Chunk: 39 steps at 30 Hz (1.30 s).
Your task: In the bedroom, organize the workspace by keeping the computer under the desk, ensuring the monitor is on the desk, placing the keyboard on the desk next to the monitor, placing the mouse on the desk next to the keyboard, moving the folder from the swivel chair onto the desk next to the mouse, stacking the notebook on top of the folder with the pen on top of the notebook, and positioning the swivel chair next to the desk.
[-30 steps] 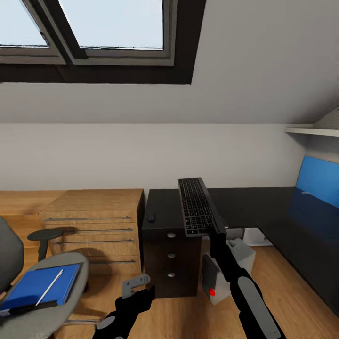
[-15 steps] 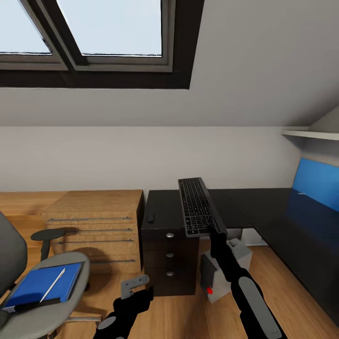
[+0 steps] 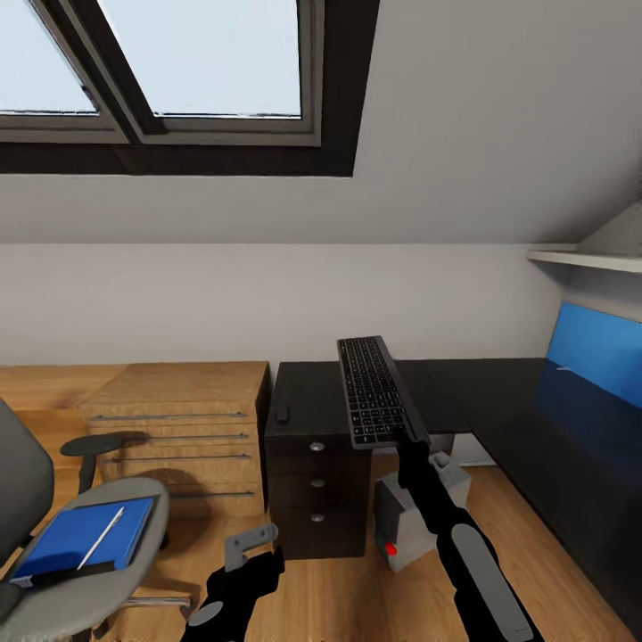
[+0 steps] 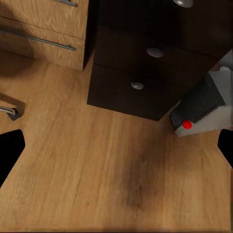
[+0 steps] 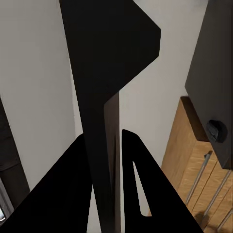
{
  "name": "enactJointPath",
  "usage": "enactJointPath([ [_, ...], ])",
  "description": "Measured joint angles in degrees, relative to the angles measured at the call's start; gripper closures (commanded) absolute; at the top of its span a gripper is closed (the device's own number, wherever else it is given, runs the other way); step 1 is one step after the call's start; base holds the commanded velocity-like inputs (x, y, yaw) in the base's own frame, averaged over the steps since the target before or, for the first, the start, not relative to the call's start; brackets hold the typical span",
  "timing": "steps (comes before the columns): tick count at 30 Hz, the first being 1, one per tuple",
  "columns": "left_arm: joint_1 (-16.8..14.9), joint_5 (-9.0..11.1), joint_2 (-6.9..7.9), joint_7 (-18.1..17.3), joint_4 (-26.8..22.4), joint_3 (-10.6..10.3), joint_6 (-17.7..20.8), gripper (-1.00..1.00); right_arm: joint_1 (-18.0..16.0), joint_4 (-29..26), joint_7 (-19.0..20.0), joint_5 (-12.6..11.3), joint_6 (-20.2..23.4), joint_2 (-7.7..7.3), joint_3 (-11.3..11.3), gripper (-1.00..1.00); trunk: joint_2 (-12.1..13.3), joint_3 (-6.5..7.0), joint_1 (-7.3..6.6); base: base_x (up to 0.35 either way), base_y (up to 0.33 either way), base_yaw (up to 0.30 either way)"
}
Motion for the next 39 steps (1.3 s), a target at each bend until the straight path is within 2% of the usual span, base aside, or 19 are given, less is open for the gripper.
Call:
enactJointPath([
  [2,0.0,0.0,0.01,0.0,0.0,0.0,0.0,-1.0,0.0,0.0,-0.2,0.0,-0.1,0.08,-0.1,1.0,0.8,0.36,-0.44,-0.224,-0.229,0.0],
  [5,0.0,0.0,0.01,0.0,0.0,0.0,0.0,-1.0,0.0,-0.1,-4.6,-0.5,0.0,0.04,-0.4,1.0,2.0,0.9,-1.1,-0.226,-0.231,0.0],
  [7,0.0,0.0,0.01,0.0,0.0,0.0,0.0,-1.0,0.0,-1.0,-10.1,-2.1,0.1,-0.06,-0.7,1.0,2.8,1.25,-1.54,-0.227,-0.232,0.0],
  [10,0.0,-0.1,0.01,-0.1,0.0,0.0,0.0,-1.0,0.0,-3.5,-15.9,-3.9,0.2,-0.65,-1.0,1.0,4.0,1.8,-2.2,-0.202,-0.209,0.0],
  [11,0.0,-0.1,0.01,-0.1,0.0,0.1,0.0,-1.0,0.0,-5.2,-19.3,-4.7,0.3,-1.65,-1.1,1.0,4.4,1.98,-2.43,-0.123,-0.132,0.0],
  [12,0.0,-0.1,0.01,-0.1,0.0,0.1,0.0,-1.0,0.0,-5.8,-20.2,-5.3,0.3,-2.03,-1.1,1.0,4.8,2.16,-2.65,-0.063,-0.068,0.0],
  [14,0.0,-0.1,0.01,-0.1,0.0,0.4,0.0,-1.0,0.0,-7.2,-23.2,-9.1,0.4,-3.96,-1.2,1.0,5.6,2.52,-3.1,-0.029,-0.031,0.0],
  [17,0.0,-0.1,0.01,0.0,0.0,0.4,0.0,-1.0,0.0,-7.6,-23.9,-12.7,0.4,-4.97,-1.2,1.0,6.8,3.06,-3.76,-0.01,-0.01,0.0],
  [18,0.0,-0.1,0.01,0.0,0.0,0.5,0.0,-1.0,0.0,-9.4,-23.8,-14.5,0.4,-5.4,-1.2,1.0,7.2,3.24,-3.98,-0.001,-0.001,0.0],
  [19,0.0,-0.1,0.01,0.0,0.0,0.5,0.0,-1.0,0.0,-9.9,-23.8,-14.8,0.4,-5.45,-1.2,1.0,7.6,3.42,-4.2,0.0,0.0,0.0],
  [28,0.0,-0.1,0.01,0.1,0.0,0.5,0.0,-1.0,0.0,-10.0,-23.3,-14.9,0.3,-5.34,-1.2,1.0,11.2,5.04,-6.17,-0.028,-0.004,0.0],
  [39,0.0,-0.1,0.02,0.1,0.0,0.5,0.0,-1.0,0.0,-9.9,-22.7,-14.8,0.3,-5.34,-1.2,1.0,15.7,7.02,-8.56,-0.307,-0.141,0.0],
])
